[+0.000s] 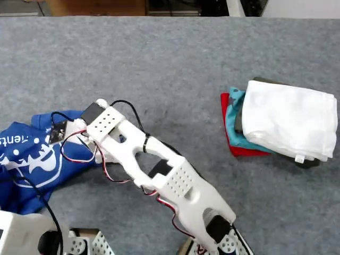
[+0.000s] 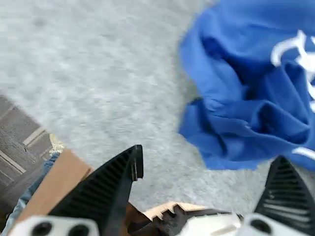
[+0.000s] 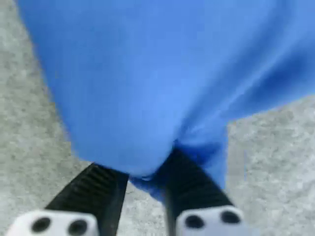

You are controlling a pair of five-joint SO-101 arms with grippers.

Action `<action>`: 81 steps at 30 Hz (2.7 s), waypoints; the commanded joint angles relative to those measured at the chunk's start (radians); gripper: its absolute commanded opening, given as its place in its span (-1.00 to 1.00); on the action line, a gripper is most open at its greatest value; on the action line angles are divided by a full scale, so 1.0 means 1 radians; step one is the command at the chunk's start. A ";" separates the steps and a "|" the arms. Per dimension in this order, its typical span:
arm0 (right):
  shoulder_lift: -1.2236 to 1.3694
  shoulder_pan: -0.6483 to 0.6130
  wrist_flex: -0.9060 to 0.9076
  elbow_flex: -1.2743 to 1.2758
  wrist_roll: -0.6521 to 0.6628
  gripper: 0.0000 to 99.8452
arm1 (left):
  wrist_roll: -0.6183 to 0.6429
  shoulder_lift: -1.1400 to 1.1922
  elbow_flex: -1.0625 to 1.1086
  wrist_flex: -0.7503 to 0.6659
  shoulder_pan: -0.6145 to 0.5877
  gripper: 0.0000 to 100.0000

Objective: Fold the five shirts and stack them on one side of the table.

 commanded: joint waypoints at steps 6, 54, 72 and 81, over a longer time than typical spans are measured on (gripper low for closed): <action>-0.058 0.145 0.157 -0.159 0.060 -0.99 | 0.187 -0.007 -0.229 0.008 -0.043 -0.22; -0.302 0.099 -0.015 0.124 -0.609 -0.47 | 0.554 -0.010 0.531 -0.552 0.671 -0.95; -0.019 0.016 -0.109 0.105 -0.905 -0.72 | 0.258 -0.015 0.526 -0.546 0.304 -0.96; -0.019 0.015 0.023 0.058 -0.744 -0.99 | 0.261 -0.016 0.525 -0.545 0.361 -0.96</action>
